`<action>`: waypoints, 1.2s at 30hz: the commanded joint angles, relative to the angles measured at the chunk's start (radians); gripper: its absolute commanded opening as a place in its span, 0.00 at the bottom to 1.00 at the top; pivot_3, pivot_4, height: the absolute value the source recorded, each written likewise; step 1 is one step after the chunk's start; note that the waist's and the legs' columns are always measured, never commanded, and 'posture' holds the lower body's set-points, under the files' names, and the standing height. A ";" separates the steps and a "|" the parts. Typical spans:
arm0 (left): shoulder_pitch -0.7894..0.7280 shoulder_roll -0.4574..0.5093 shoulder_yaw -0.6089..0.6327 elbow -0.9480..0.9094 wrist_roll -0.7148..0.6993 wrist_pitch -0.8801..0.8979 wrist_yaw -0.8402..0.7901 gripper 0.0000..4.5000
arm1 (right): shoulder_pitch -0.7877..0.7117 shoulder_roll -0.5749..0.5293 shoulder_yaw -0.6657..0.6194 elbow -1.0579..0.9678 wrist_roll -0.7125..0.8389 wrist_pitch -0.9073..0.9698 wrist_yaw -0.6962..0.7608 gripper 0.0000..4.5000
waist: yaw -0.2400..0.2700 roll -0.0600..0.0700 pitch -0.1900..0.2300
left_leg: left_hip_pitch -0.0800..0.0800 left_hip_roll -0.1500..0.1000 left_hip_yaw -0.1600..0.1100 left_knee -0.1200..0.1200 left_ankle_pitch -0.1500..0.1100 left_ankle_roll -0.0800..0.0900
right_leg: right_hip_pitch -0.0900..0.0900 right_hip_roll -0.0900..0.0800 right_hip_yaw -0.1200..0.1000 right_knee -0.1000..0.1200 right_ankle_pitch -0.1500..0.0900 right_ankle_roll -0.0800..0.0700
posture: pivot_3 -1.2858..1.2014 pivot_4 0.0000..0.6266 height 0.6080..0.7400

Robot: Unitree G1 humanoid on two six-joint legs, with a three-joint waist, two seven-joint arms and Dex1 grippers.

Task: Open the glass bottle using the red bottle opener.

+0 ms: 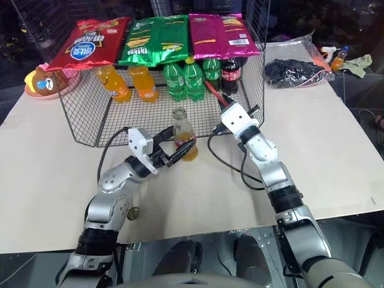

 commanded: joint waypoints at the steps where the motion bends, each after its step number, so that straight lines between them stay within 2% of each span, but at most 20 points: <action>1: -0.013 -0.004 0.002 -0.012 -0.013 -0.001 -0.002 0.75 | 0.001 -0.004 -0.017 -0.055 0.006 -0.006 -0.002 0.00 | 0.000 0.000 0.000 | 0.000 0.000 0.000 0.000 0.000 0.000 | 0.000 0.000 0.000 0.000 0.000 0.000 | 0.52 0.24 1.00; 10: 0.001 0.000 0.004 -0.025 -0.016 0.005 -0.001 0.75 | 0.011 -0.003 -0.011 -0.058 0.000 -0.007 -0.005 0.00 | 0.001 0.000 0.000 | 0.000 0.000 0.000 0.000 0.000 0.000 | 0.000 0.000 0.000 0.000 0.000 0.000 | 0.52 0.24 1.00; 11: -0.003 0.000 0.005 -0.022 -0.015 0.004 0.001 0.87 | 0.011 -0.003 -0.010 -0.056 0.000 -0.008 -0.005 0.00 | 0.000 0.000 0.000 | 0.000 0.000 0.000 0.000 0.000 0.000 | 0.000 0.000 0.000 0.000 0.000 0.000 | 0.52 0.24 1.00; 12: -0.005 0.001 0.006 -0.021 -0.010 0.000 0.004 0.89 | 0.011 -0.003 -0.010 -0.055 -0.001 -0.009 -0.005 0.00 | 0.000 0.000 0.000 | 0.000 0.000 0.000 0.000 0.000 0.000 | 0.000 0.000 0.000 0.000 0.000 0.000 | 0.52 0.24 1.00; 13: -0.006 0.002 0.007 -0.020 -0.007 -0.003 0.007 0.99 | 0.012 -0.002 -0.009 -0.054 -0.001 -0.009 -0.005 0.00 | 0.000 0.000 0.000 | 0.000 0.000 0.000 0.000 0.000 0.000 | 0.000 0.000 0.000 0.000 0.000 0.000 | 0.52 0.24 1.00; 24: 0.018 0.026 0.001 -0.026 0.009 -0.012 -0.012 0.99 | 0.037 -0.014 -0.010 -0.074 0.016 0.007 0.031 0.00 | 0.000 0.000 0.000 | 0.000 0.000 0.000 0.000 0.000 0.000 | 0.000 0.000 0.000 0.000 0.000 0.000 | 0.52 0.24 1.00; 28: 0.056 0.064 0.014 -0.020 0.026 -0.037 -0.030 0.99 | 0.104 -0.034 -0.008 -0.168 0.093 0.126 0.147 0.00 | 0.000 0.000 0.000 | 0.000 0.000 0.000 0.000 0.000 0.000 | 0.000 0.000 0.000 0.000 0.000 0.000 | 0.52 0.24 1.00; 36: 0.115 0.153 0.047 -0.035 -0.007 -0.029 -0.096 0.99 | 0.255 -0.055 -0.021 -0.457 0.308 0.532 0.305 0.00 | 0.002 0.000 0.000 | 0.000 0.001 0.000 0.000 0.000 0.000 | 0.000 0.000 0.000 0.001 0.000 0.000 | 0.52 0.24 1.00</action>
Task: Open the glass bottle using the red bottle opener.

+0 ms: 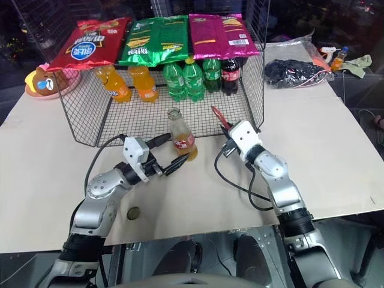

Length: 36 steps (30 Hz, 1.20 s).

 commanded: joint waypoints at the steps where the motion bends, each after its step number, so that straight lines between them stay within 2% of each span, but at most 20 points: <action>1: 0.036 0.039 0.038 -0.045 -0.034 -0.007 -0.039 0.99 | 0.040 -0.018 -0.028 -0.172 0.122 0.196 0.059 0.00 | 0.000 0.000 0.000 | 0.000 0.000 0.000 0.000 0.000 0.000 | 0.000 0.000 0.000 0.000 0.000 0.000 | 0.52 0.24 1.00; 7: 0.101 0.107 0.101 -0.057 -0.076 0.022 -0.069 0.99 | 0.092 -0.032 -0.072 -0.332 0.292 0.479 0.072 0.00 | 0.003 0.000 0.000 | 0.000 0.000 0.000 0.000 0.000 0.000 | 0.000 -0.002 0.000 0.000 0.000 0.000 | 0.52 0.24 1.00; 9: 0.123 0.120 0.139 -0.065 -0.097 0.037 -0.061 0.99 | 0.117 -0.070 -0.072 -0.379 0.344 0.576 0.101 0.00 | 0.004 0.000 0.000 | 0.000 0.000 0.000 0.000 0.000 0.000 | 0.000 -0.002 -0.001 0.000 0.000 0.000 | 0.52 0.24 1.00; 11: 0.147 0.130 0.177 -0.085 -0.124 0.060 -0.055 1.00 | 0.138 -0.101 -0.078 -0.412 0.388 0.651 0.114 0.20 | 0.006 0.000 0.000 | 0.000 0.000 -0.001 0.000 0.000 0.000 | 0.000 -0.002 -0.001 -0.001 0.000 0.000 | 0.52 0.24 1.00; 12: 0.159 0.132 0.191 -0.097 -0.136 0.070 -0.050 1.00 | 0.145 -0.113 -0.081 -0.420 0.393 0.662 0.113 0.24 | 0.006 0.000 0.000 | 0.000 0.000 -0.001 0.000 0.000 0.000 | 0.000 -0.003 -0.001 -0.001 0.000 0.000 | 0.52 0.24 1.00; 14: 0.181 0.138 0.215 -0.115 -0.150 0.087 -0.041 1.00 | 0.147 -0.132 -0.089 -0.424 0.384 0.657 0.104 0.39 | 0.006 0.000 0.000 | -0.001 0.000 -0.001 0.000 0.000 0.000 | 0.000 -0.003 -0.001 -0.001 0.000 0.000 | 0.52 0.24 1.00; 15: 0.195 0.139 0.229 -0.123 -0.151 0.091 -0.033 1.00 | 0.148 -0.140 -0.101 -0.424 0.385 0.656 0.099 0.53 | 0.006 0.000 0.000 | -0.001 0.000 -0.001 0.000 0.000 0.000 | 0.000 -0.003 -0.001 -0.001 0.000 0.000 | 0.52 0.24 1.00; 16: 0.208 0.141 0.241 -0.130 -0.151 0.096 -0.025 1.00 | 0.150 -0.148 -0.113 -0.423 0.387 0.652 0.099 0.62 | 0.005 0.000 0.000 | -0.001 0.000 -0.001 0.000 0.000 0.000 | 0.000 -0.003 -0.001 -0.001 0.000 0.000 | 0.52 0.24 1.00; 17: 0.223 0.143 0.256 -0.135 -0.152 0.104 -0.014 1.00 | 0.155 -0.160 -0.126 -0.423 0.390 0.646 0.106 0.76 | 0.005 0.000 0.000 | 0.000 0.000 -0.001 0.000 0.000 0.000 | 0.000 -0.003 -0.001 -0.001 0.000 0.000 | 0.52 0.24 1.00; 19: 0.250 0.145 0.275 -0.142 -0.143 0.108 0.006 1.00 | 0.171 -0.186 -0.143 -0.423 0.392 0.633 0.122 0.97 | 0.006 0.000 0.000 | 0.000 0.000 -0.001 0.000 0.000 0.000 | 0.000 -0.003 -0.001 -0.001 0.000 0.000 | 0.52 0.24 1.00; 20: 0.259 0.146 0.281 -0.144 -0.138 0.107 0.011 1.00 | 0.177 -0.196 -0.148 -0.423 0.392 0.629 0.126 1.00 | 0.007 0.000 0.000 | 0.000 0.000 -0.001 0.000 0.000 0.000 | 0.000 -0.003 -0.002 -0.001 0.000 0.000 | 0.52 0.24 1.00; 25: 0.335 0.159 0.331 -0.135 -0.105 0.120 0.060 1.00 | 0.287 -0.274 -0.200 -0.413 0.372 0.443 0.220 1.00 | 0.011 0.000 0.000 | -0.001 0.000 -0.001 0.000 -0.001 0.001 | 0.001 -0.003 -0.002 -0.002 0.000 0.000 | 0.52 0.24 1.00; 27: 0.360 0.160 0.354 -0.132 -0.091 0.125 0.083 1.00 | 0.344 -0.310 -0.246 -0.397 0.413 0.395 0.298 1.00 | 0.014 0.000 0.000 | -0.001 0.000 -0.001 0.000 -0.001 0.001 | 0.001 -0.003 -0.002 -0.002 0.000 0.000 | 0.52 0.24 1.00; 30: 0.384 0.162 0.378 -0.119 -0.060 0.127 0.123 1.00 | 0.410 -0.371 -0.283 -0.333 0.372 0.254 0.377 1.00 | 0.022 -0.001 0.000 | 0.001 0.000 -0.001 0.000 -0.003 0.004 | 0.003 -0.002 -0.002 -0.002 0.000 0.000 | 0.52 0.24 1.00; 36: 0.440 0.180 0.400 -0.096 -0.049 0.092 0.080 1.00 | 0.478 -0.394 -0.390 -0.216 0.413 0.076 0.488 1.00 | 0.026 -0.001 0.001 | 0.003 0.001 -0.001 0.000 -0.003 0.005 | 0.005 -0.002 -0.002 -0.001 0.000 0.000 | 0.52 0.24 1.00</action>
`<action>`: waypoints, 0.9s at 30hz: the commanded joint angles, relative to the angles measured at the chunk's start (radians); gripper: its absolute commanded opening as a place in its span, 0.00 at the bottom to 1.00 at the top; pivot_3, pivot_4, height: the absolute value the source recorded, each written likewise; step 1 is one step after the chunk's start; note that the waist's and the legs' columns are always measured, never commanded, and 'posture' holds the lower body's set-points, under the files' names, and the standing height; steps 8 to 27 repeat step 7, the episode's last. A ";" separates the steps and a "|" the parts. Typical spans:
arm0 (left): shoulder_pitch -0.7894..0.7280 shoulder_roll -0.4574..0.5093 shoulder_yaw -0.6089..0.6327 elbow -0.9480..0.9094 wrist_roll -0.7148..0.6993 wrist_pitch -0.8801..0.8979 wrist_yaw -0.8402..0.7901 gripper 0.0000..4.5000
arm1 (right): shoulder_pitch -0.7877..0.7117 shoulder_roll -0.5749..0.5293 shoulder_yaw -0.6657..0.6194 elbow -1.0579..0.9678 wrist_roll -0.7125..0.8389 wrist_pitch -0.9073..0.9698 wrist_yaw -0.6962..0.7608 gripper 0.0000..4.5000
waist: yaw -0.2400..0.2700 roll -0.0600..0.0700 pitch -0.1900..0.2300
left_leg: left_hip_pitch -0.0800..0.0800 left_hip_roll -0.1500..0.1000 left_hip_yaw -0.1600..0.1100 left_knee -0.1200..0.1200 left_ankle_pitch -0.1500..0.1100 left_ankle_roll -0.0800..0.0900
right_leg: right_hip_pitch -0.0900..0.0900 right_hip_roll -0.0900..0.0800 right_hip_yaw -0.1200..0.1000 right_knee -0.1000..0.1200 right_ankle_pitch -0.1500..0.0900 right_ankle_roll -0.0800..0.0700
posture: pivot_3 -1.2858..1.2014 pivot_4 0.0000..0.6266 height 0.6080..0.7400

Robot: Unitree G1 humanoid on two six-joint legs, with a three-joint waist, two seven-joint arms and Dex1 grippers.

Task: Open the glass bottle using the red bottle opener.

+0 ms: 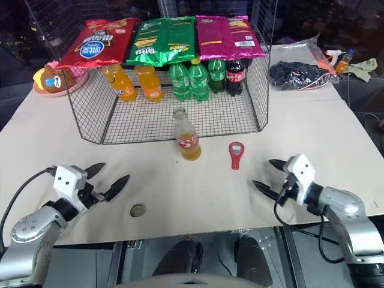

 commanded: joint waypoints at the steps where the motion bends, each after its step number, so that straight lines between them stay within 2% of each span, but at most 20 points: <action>1: 0.034 0.023 0.037 -0.008 -0.009 -0.022 -0.037 1.00 | 0.021 -0.006 -0.083 0.063 0.044 -0.145 0.092 1.00 | 0.000 0.000 0.000 | 0.000 0.000 0.000 0.000 0.000 0.000 | 0.000 0.000 0.000 0.000 0.000 0.000 | 0.52 0.24 1.00; 6: 0.082 0.038 0.032 -0.037 -0.021 0.003 -0.078 1.00 | 0.040 -0.005 -0.123 0.133 0.077 -0.219 0.155 1.00 | 0.000 -0.001 0.001 | 0.001 0.000 0.000 0.000 0.000 0.000 | 0.001 -0.001 0.000 0.000 0.000 0.000 | 0.52 0.24 1.00; 27: 0.086 0.039 0.033 -0.039 -0.021 0.002 -0.083 1.00 | 0.040 -0.006 -0.126 0.139 0.077 -0.219 0.154 1.00 | 0.000 -0.001 0.001 | 0.002 0.000 0.000 0.000 0.000 0.000 | 0.002 -0.001 0.000 0.000 0.000 0.000 | 0.52 0.24 1.00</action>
